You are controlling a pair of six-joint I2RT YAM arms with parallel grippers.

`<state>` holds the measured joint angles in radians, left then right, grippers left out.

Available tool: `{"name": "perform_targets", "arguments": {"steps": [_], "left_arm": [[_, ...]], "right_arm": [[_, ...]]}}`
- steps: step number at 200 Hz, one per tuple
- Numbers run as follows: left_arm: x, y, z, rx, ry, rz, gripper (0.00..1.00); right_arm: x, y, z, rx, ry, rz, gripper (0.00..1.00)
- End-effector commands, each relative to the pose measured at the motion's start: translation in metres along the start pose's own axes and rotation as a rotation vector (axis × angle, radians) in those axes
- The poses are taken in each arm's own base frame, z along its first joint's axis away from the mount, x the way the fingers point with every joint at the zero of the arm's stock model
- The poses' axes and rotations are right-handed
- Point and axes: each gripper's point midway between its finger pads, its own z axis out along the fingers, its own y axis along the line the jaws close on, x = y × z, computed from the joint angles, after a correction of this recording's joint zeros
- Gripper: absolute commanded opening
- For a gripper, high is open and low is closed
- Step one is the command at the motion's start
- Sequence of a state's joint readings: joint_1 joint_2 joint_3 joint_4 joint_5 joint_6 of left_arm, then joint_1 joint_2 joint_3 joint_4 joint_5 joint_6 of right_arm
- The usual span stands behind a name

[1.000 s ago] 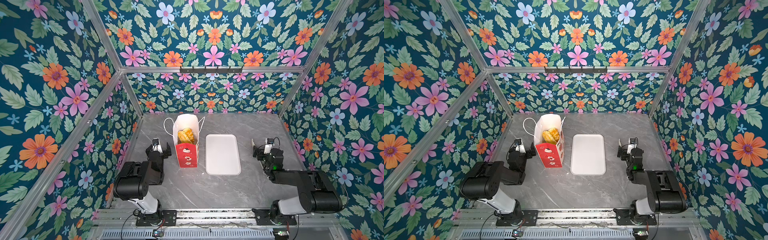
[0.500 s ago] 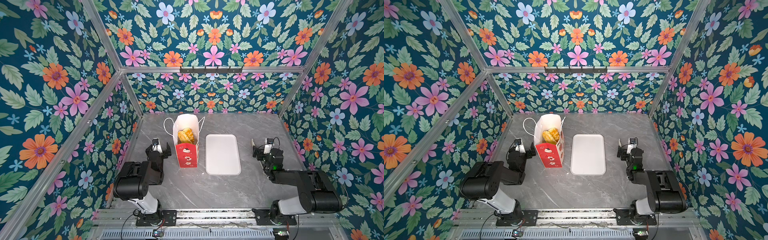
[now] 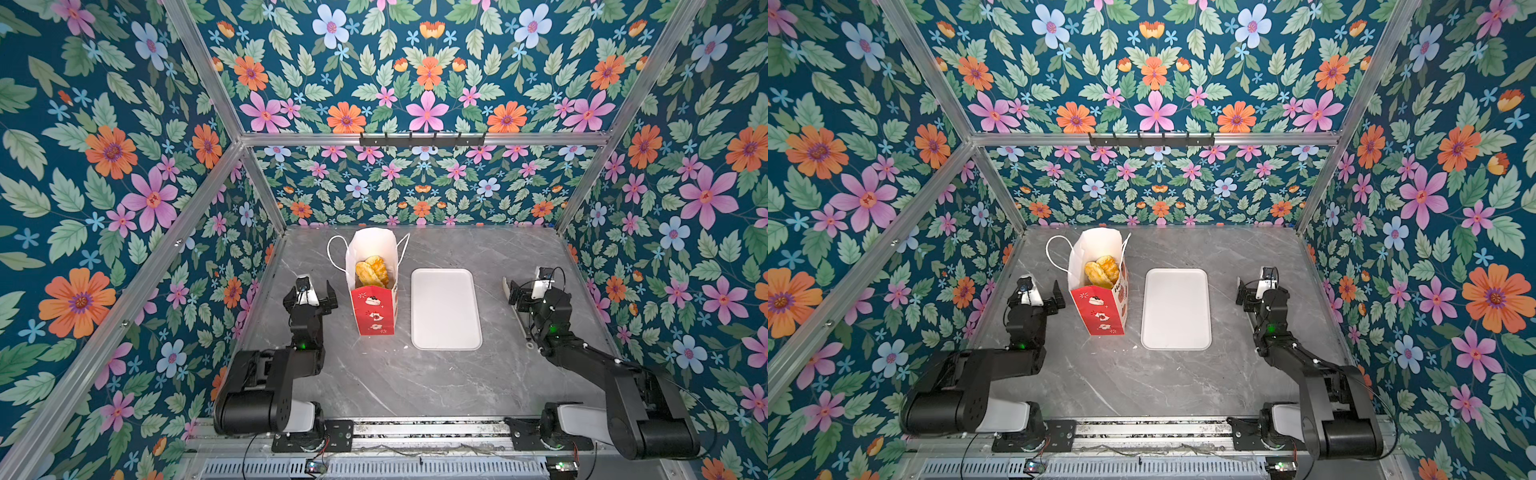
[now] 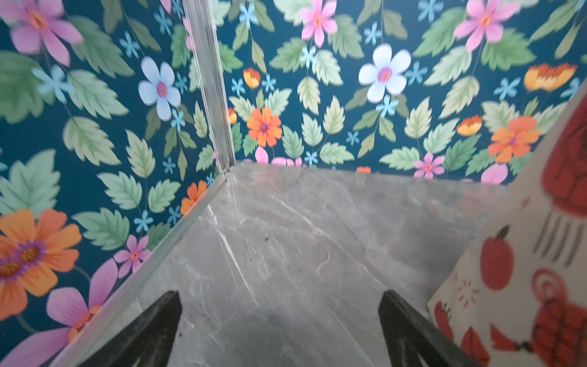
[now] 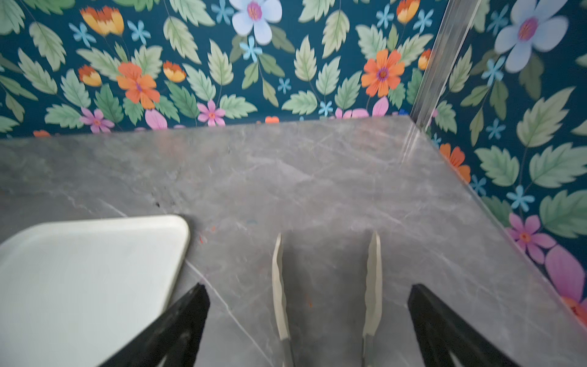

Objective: Take the fake bread out of the paper bag

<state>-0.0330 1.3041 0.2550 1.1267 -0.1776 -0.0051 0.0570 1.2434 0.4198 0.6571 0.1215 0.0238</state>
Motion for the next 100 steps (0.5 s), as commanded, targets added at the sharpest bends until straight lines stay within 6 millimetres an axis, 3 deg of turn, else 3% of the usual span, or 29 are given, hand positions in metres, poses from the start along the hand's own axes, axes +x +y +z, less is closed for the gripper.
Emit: {"name": "perform_targets", "arguments": {"steps": [1, 21, 42, 59, 81, 100], "left_arm": [[-0.032, 0.010, -0.008, -0.053, -0.023, -0.049, 1.00], [-0.072, 0.016, -0.014, -0.087, -0.003, -0.136, 0.97], [-0.110, 0.005, -0.028, -0.005, 0.022, -0.247, 0.92], [-0.138, -0.007, -0.045, 0.083, 0.066, -0.340, 0.89], [-0.160, -0.034, -0.068, 0.248, 0.169, -0.402, 0.87], [-0.158, -0.061, -0.087, 0.403, 0.300, -0.429, 0.87]], "right_arm": [[-0.006, 0.007, -0.006, 0.028, 0.064, -0.016, 0.99], [-0.030, 0.030, -0.016, -0.024, 0.073, -0.033, 0.99], [-0.042, 0.050, -0.030, -0.101, 0.106, -0.016, 0.99], [-0.041, 0.053, -0.039, -0.111, 0.161, 0.032, 0.99], [-0.033, 0.053, -0.048, -0.115, 0.227, 0.067, 0.99], [-0.026, 0.053, -0.052, -0.123, 0.258, 0.077, 0.99]]}}
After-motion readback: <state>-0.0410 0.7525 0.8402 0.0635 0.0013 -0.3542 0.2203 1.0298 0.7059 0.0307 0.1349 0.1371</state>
